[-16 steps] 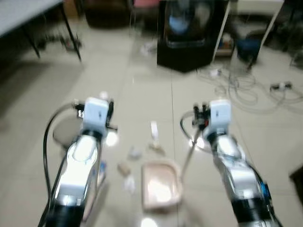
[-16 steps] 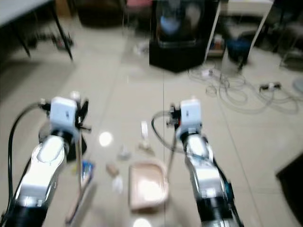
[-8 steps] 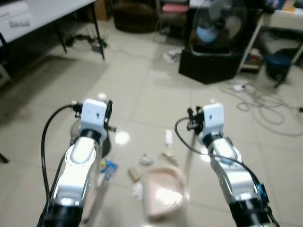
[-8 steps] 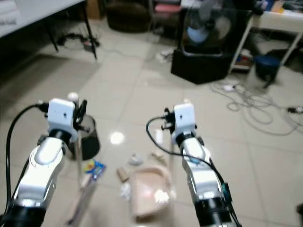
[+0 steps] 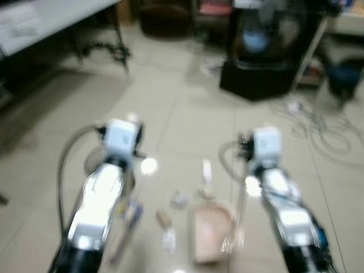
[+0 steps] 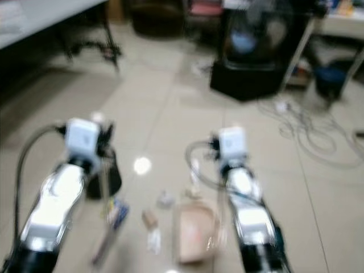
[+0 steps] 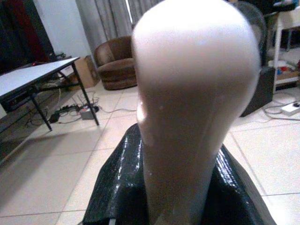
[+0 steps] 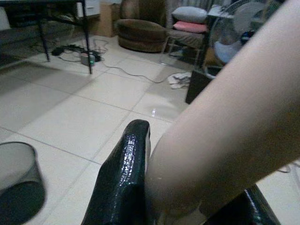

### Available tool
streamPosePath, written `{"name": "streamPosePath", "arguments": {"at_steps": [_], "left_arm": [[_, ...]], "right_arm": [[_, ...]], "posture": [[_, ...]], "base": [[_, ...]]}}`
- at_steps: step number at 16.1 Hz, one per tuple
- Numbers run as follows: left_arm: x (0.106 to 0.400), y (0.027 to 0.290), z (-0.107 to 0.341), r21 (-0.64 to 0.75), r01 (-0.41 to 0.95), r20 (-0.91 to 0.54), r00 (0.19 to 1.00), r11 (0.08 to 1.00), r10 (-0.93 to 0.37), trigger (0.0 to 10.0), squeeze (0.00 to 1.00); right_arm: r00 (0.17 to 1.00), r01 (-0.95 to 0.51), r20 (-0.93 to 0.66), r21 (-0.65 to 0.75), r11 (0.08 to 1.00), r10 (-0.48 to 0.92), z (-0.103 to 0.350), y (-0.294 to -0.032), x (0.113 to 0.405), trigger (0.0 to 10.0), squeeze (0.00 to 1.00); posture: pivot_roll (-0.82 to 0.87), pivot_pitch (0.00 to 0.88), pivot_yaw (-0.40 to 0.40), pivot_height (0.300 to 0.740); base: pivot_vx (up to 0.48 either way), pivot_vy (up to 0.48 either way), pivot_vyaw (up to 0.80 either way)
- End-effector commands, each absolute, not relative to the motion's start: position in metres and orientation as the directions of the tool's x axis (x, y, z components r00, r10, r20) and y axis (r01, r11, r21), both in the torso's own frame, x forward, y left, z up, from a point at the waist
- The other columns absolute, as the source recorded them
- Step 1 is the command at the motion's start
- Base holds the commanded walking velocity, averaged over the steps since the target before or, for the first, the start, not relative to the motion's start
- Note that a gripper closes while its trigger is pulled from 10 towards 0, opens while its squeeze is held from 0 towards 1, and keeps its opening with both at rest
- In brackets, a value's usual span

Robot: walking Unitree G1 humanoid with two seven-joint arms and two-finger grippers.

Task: Sweep floor

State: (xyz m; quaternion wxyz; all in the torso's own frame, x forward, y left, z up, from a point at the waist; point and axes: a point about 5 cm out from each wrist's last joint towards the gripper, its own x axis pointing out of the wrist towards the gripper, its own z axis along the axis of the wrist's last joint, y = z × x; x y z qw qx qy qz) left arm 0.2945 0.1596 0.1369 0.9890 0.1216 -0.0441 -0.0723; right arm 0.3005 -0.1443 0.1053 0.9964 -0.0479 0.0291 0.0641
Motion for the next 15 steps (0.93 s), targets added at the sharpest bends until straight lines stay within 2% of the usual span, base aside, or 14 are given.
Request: {"name": "streamPosePath", "arguments": {"at_steps": [1,3,8,9,12,15], "left_arm": [[0.297,0.153,0.144,0.248,0.156,0.103,0.977,0.956,-0.186,10.0,0.0],[0.299,0.151,0.138,0.276,0.162,0.082,0.978,0.947,-0.191,10.0,0.0],[0.315,0.161,0.128,0.197,0.038,0.095,0.994,0.98,-0.057,10.0,0.0],[0.314,0.167,0.126,0.159,-0.008,0.148,0.989,0.987,-0.015,10.0,0.0],[0.313,0.172,0.13,0.075,-0.049,0.218,0.975,0.996,0.032,10.0,0.0],[0.317,0.171,0.134,0.091,-0.032,0.283,0.959,0.995,0.005,10.0,0.0]], "right_arm": [[0.994,-0.104,-0.042,-0.084,0.991,0.101,0.111,-0.152,0.302,10.0,0.0],[0.995,-0.091,-0.057,-0.071,0.993,0.087,0.107,-0.157,0.302,10.0,0.0],[0.997,-0.072,-0.045,-0.088,0.994,0.068,0.103,-0.163,0.316,10.0,0.0],[0.997,-0.072,-0.041,-0.095,0.993,0.068,0.1,-0.165,0.318,10.0,0.0],[0.998,-0.069,-0.013,-0.119,0.99,0.068,0.099,-0.167,0.317,10.0,0.0],[0.998,-0.042,0.05,-0.143,0.989,0.049,0.105,-0.17,0.324,10.0,0.0]], "posture": [[-0.06,0.06,0.036,0.74],[-0.05,0.107,0.037,0.74],[-0.04,0.187,0.047,0.74],[-0.03,0.239,0.055,0.74],[-0.01,0.302,0.084,0.74],[0.0,0.356,0.112,0.74]], "base": [[0.0,0.0,0.0],[0.0,0.0,0.0],[0.0,0.0,0.0],[0.0,0.0,0.0],[0.0,0.0,0.0],[0.0,0.0,0.0]]}}
